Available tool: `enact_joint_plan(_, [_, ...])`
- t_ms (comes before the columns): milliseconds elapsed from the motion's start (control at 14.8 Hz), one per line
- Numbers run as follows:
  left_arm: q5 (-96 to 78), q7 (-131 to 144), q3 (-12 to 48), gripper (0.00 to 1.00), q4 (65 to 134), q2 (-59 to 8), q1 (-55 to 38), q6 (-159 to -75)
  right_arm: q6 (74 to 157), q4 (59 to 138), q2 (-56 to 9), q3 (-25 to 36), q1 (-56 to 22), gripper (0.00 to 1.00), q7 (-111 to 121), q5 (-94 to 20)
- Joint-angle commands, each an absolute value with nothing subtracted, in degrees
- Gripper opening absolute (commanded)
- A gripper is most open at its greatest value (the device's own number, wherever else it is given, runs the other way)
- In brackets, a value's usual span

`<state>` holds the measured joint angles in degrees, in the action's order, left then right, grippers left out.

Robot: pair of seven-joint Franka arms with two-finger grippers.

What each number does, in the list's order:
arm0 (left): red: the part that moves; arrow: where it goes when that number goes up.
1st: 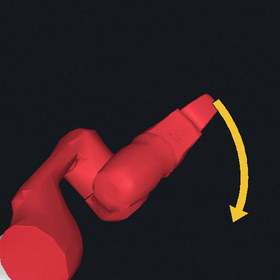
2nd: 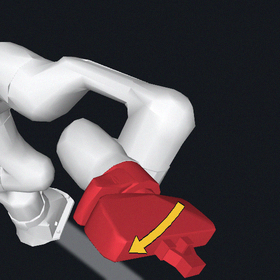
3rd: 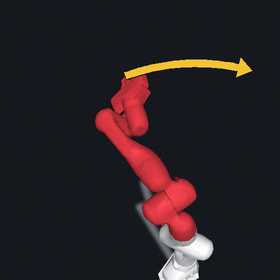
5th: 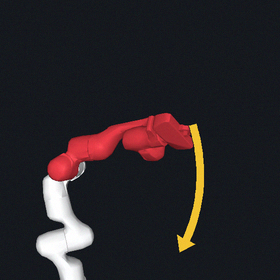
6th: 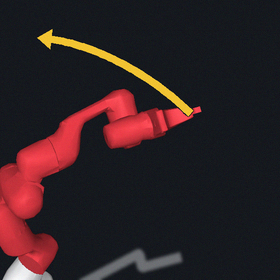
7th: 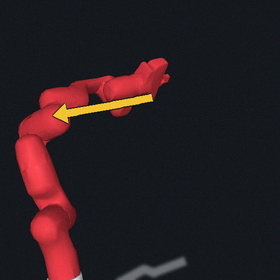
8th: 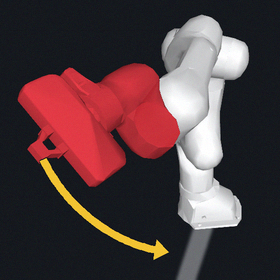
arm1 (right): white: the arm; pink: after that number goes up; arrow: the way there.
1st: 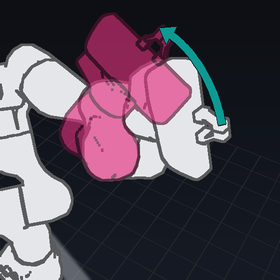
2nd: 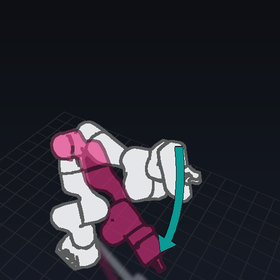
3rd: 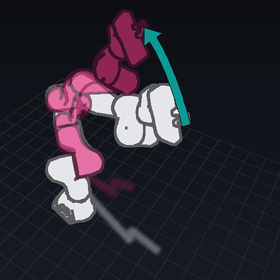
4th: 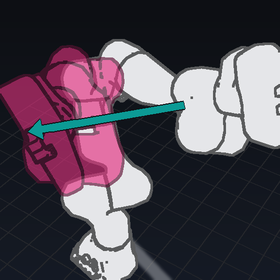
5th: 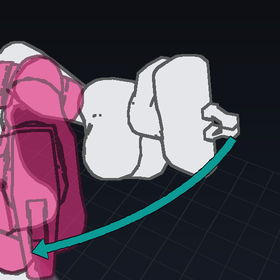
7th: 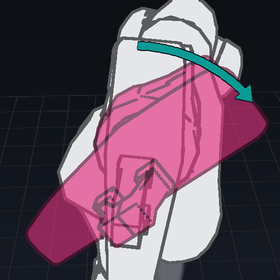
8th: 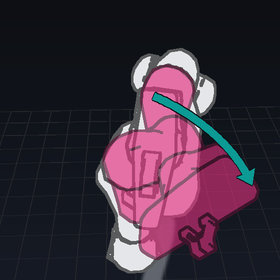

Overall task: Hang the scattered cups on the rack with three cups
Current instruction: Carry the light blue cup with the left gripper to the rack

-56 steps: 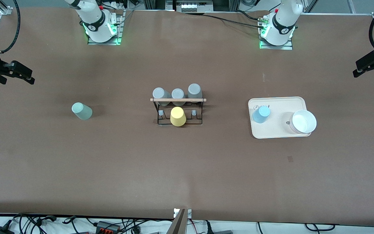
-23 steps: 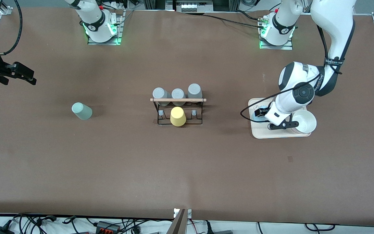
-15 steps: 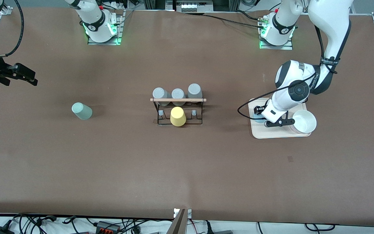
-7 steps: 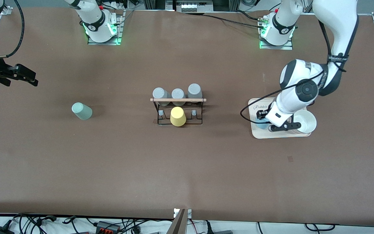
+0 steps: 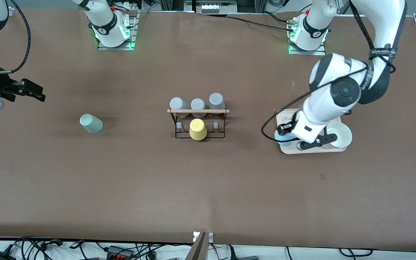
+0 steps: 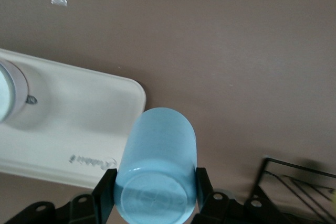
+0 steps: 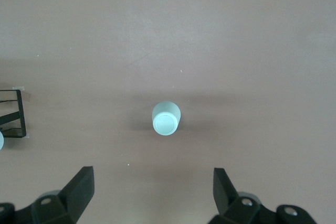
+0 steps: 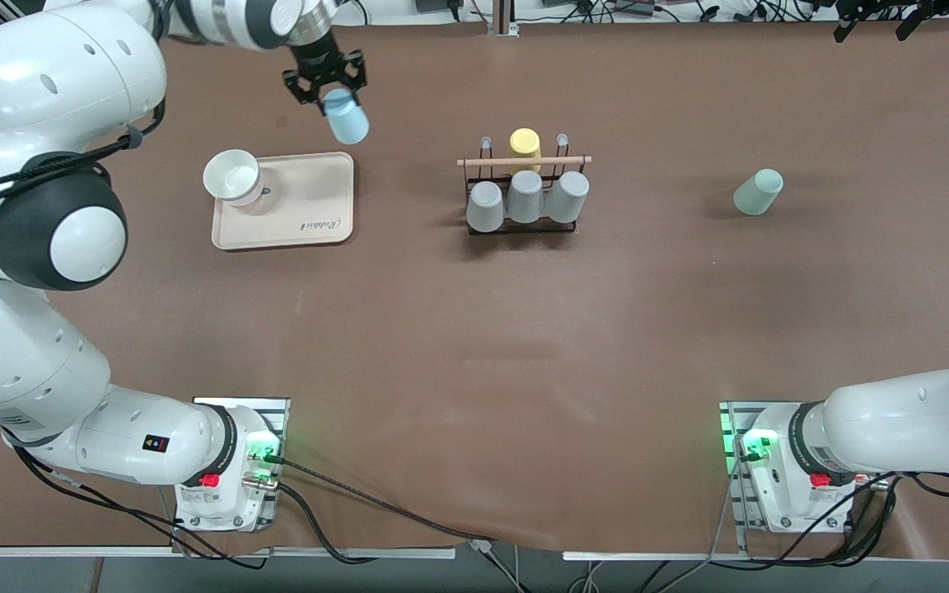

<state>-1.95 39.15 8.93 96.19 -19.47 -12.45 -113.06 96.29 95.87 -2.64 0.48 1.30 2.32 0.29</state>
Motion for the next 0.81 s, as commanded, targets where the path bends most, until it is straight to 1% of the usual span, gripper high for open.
enact_joint_plan(0, [-2.55, 47.17, 8.79, 0.41, 82.22, -25.91, -16.51, -104.96, 95.63, 94.13, -4.13, 0.18, 1.50, 1.00, 2.20, -0.18])
enact_joint_plan(135, [-2.72, 53.58, 8.79, 0.41, 76.75, -28.81, -19.76, -102.58, 95.71, 94.22, -4.22, 0.18, 1.58, 1.00, 2.11, -0.35])
enact_joint_plan(270, [-2.64, 58.86, 8.79, 0.41, 72.44, -31.71, -23.10, -102.48, 95.80, 94.13, -6.41, 0.18, 1.76, 1.00, 2.11, -0.26])
enact_joint_plan(539, [-2.55, 66.60, 8.70, 0.41, 64.18, -37.60, -28.99, -102.57, 95.89, 94.13, -6.59, 0.18, 1.85, 1.00, 2.11, -0.26])
enact_joint_plan(742, [-2.46, 68.81, 8.61, 0.41, 62.75, -39.55, -31.54, -102.92, 95.98, 94.13, -6.59, 0.18, 1.85, 1.00, 2.11, -0.26])
